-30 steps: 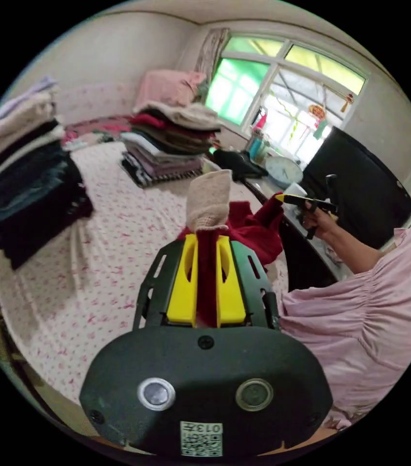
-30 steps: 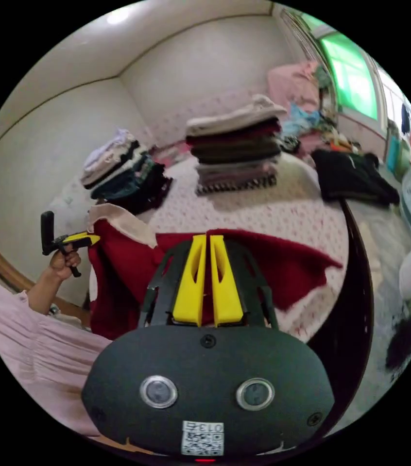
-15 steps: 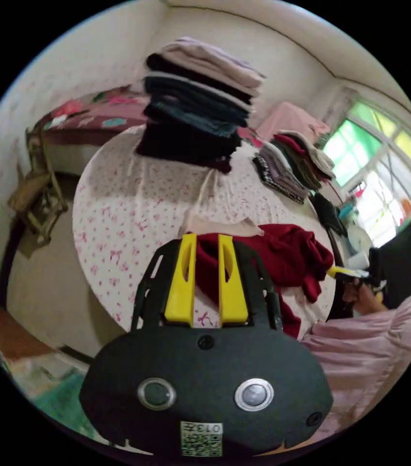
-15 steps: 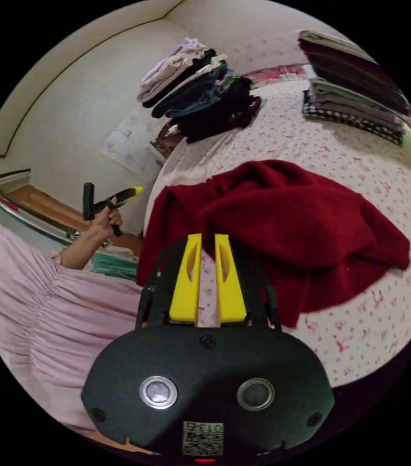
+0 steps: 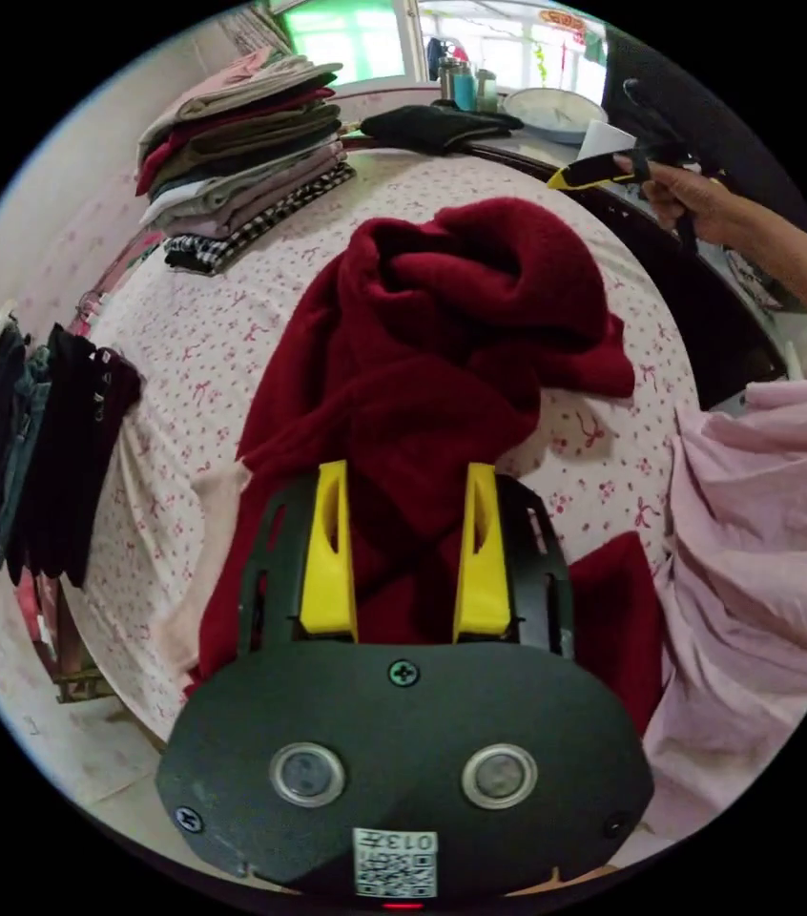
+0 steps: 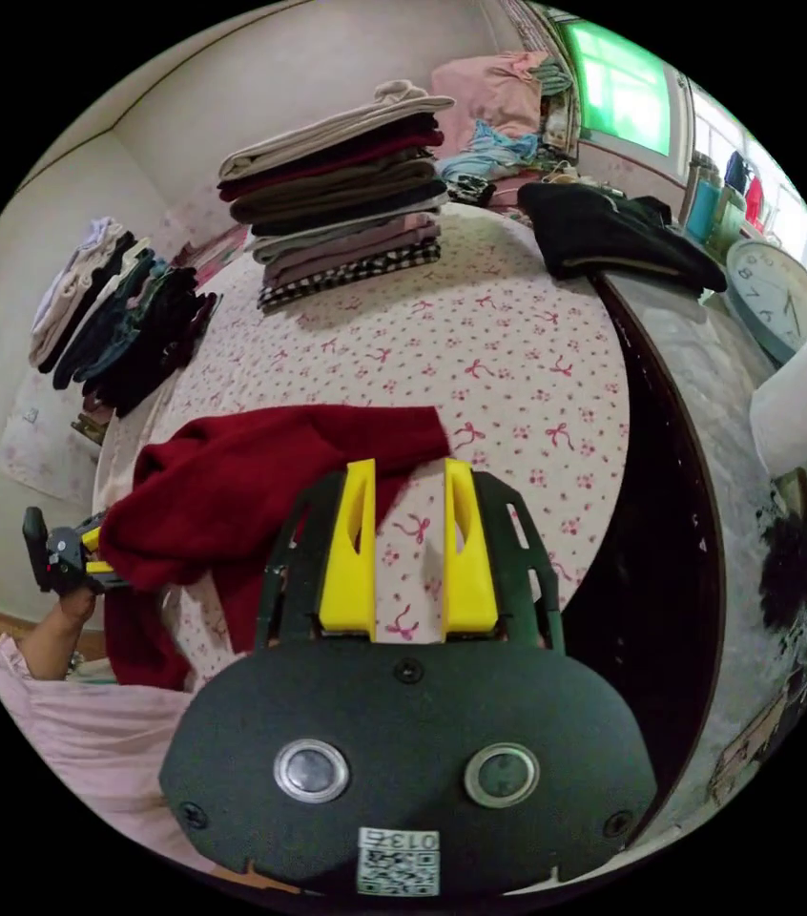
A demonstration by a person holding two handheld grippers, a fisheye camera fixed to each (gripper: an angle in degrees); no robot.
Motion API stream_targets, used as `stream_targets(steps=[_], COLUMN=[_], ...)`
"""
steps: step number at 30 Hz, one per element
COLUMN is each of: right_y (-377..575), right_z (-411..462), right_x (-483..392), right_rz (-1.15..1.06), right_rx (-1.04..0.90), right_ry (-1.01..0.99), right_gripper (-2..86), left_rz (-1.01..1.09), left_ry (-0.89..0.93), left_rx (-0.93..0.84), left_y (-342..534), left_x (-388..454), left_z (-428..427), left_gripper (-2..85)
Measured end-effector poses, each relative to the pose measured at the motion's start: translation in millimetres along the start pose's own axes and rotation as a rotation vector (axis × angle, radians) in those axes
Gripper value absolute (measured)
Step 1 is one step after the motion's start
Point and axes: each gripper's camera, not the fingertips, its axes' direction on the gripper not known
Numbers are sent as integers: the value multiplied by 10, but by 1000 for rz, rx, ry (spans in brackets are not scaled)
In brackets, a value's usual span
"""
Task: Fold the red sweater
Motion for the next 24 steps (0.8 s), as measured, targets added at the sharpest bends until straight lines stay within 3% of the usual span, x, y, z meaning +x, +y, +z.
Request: stream_targets(steps=[4,9,14,16,19,21,24], right_y=[-288,-433,-566,-732,-1077,-1286,-1434], right_z=[492,759,-132,-581,-730,-528,-72], right_x=[231,208,3,-195,-446,-519,-465], right_rz=[67,10,-152,-241,-277,-256,-166], right_rx=[-53,-125,154,308,360,338,186], right_ry=[-31,-96,-216,-243,-204,-151,-237], right_gripper=[102,37,26,26,33,43,51], left_rz=[-169,-533,-649,-633,-684,-807,-962], left_ry=[149,306,231,144,59,100,231], left_rx=[46,326,586,615,680,645,620], left_y=[95,713,1114,1094,1071,1101,1366], left_x=[-308,-1099,-1561,-1681,-2025,-2470,-2720], left_z=[-84,-703,-1431,-1640,-1794,-1505,-1112], left_gripper=[55,28,25,28,41,59,71])
